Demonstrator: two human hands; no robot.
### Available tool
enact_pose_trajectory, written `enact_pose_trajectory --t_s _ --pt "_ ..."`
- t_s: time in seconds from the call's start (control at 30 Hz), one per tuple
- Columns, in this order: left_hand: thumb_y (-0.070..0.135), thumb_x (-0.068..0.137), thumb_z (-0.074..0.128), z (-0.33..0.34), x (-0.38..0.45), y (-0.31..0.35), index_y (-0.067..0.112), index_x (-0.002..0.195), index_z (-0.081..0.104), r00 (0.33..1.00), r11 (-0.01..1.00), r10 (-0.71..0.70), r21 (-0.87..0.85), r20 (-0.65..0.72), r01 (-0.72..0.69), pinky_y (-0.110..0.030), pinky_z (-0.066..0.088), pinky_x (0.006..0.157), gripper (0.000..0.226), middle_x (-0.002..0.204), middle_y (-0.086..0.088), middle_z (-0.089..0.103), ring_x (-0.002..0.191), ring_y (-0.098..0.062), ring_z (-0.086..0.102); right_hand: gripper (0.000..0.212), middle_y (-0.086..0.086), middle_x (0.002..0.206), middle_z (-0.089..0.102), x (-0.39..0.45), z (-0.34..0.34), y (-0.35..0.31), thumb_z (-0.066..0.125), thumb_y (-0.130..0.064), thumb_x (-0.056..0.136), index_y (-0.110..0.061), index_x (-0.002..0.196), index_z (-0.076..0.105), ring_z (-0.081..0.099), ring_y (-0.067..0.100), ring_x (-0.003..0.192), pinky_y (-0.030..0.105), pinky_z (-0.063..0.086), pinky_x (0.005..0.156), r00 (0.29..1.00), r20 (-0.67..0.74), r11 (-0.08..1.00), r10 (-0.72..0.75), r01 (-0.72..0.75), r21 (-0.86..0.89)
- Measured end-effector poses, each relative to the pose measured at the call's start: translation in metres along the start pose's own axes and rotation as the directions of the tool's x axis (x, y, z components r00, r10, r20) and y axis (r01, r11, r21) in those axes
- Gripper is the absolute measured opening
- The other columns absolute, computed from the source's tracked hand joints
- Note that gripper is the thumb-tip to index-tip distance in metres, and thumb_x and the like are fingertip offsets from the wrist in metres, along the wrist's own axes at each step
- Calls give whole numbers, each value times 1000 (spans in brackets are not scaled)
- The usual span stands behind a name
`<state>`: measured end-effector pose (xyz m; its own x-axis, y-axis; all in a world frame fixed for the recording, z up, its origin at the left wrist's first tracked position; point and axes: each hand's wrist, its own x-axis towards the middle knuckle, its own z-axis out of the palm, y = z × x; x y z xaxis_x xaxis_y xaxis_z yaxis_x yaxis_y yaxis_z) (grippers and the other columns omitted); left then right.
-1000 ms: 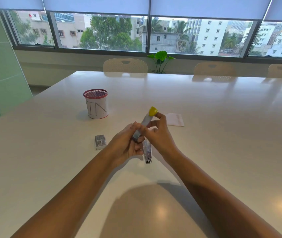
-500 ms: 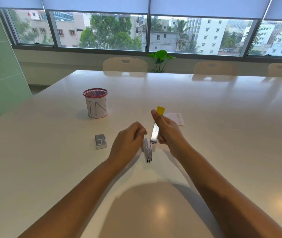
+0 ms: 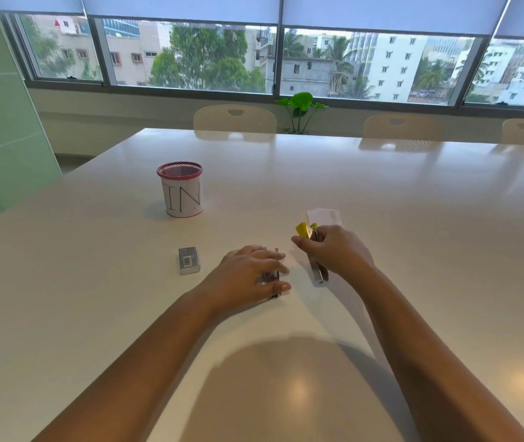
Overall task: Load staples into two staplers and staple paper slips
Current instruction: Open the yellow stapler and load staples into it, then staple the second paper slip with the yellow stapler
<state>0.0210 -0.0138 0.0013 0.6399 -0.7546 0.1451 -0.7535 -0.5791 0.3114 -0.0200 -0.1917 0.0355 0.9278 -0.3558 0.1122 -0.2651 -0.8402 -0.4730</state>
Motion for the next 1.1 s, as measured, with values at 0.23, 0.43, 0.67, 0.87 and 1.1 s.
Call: enact_pose_trajectory --t_s 0.23,0.43,0.67,0.87,1.1 --pt "33 90 50 -2 1 -15 28 109 64 997 997 -32 -66 -75 27 -38 29 110 24 137 11 49 132 -8 36 38 1 78 59 1 0 4 52 -59 82 -21 83 56 56 22 77 27 35 56 996 51 996 77 -75 -55" --pt "41 83 47 0 2 -18 25 106 66 992 989 -48 -148 -115 30 -42 33 108 34 132 10 54 129 -9 38 27 0 69 56 3 2 7 54 -44 81 -19 73 56 55 22 74 25 32 53 993 27 989 119 -116 -87" --pt "38 87 49 3 3 -19 25 108 65 992 989 -43 -144 -122 25 -42 34 107 30 130 9 56 127 -10 41 41 -1 69 55 6 9 7 52 -58 80 -18 68 53 52 17 69 25 33 54 977 113 981 180 -170 -93" --pt "43 81 45 2 2 -19 25 108 65 994 988 -41 -155 -103 25 -41 37 105 38 126 8 59 123 -10 44 61 0 69 53 4 12 5 47 -75 75 -15 76 53 50 17 69 24 28 50 971 152 969 186 -155 -192" --pt "41 82 47 3 2 -18 24 107 66 994 987 -35 -158 -104 18 -37 36 105 36 126 7 59 123 -11 45 68 3 81 59 6 14 10 37 -75 80 -12 89 59 55 23 79 25 33 56 983 52 951 176 -156 -265"
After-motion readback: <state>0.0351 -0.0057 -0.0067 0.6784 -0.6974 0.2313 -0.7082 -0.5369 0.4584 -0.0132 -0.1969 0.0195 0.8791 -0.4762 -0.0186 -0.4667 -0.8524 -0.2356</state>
